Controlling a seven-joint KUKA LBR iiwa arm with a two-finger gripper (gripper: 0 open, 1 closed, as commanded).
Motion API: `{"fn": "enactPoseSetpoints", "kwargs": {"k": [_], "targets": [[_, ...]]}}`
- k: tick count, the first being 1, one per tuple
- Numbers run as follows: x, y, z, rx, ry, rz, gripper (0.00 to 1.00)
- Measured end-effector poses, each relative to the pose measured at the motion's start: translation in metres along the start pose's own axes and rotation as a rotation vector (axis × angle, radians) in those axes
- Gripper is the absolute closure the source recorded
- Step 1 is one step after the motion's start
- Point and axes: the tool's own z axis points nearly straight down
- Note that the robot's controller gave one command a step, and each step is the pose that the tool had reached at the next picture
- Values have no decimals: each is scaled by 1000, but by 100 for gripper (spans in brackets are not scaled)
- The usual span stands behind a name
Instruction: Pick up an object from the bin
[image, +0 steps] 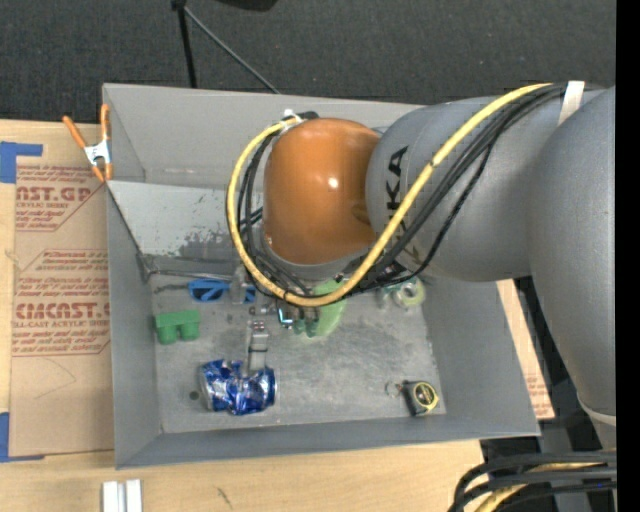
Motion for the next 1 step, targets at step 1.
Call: {"fn": "enactPoseSetpoints", "kwargs": {"k": [1], "targets": [[-2, -1, -5, -1, -8, 2, 100]]}}
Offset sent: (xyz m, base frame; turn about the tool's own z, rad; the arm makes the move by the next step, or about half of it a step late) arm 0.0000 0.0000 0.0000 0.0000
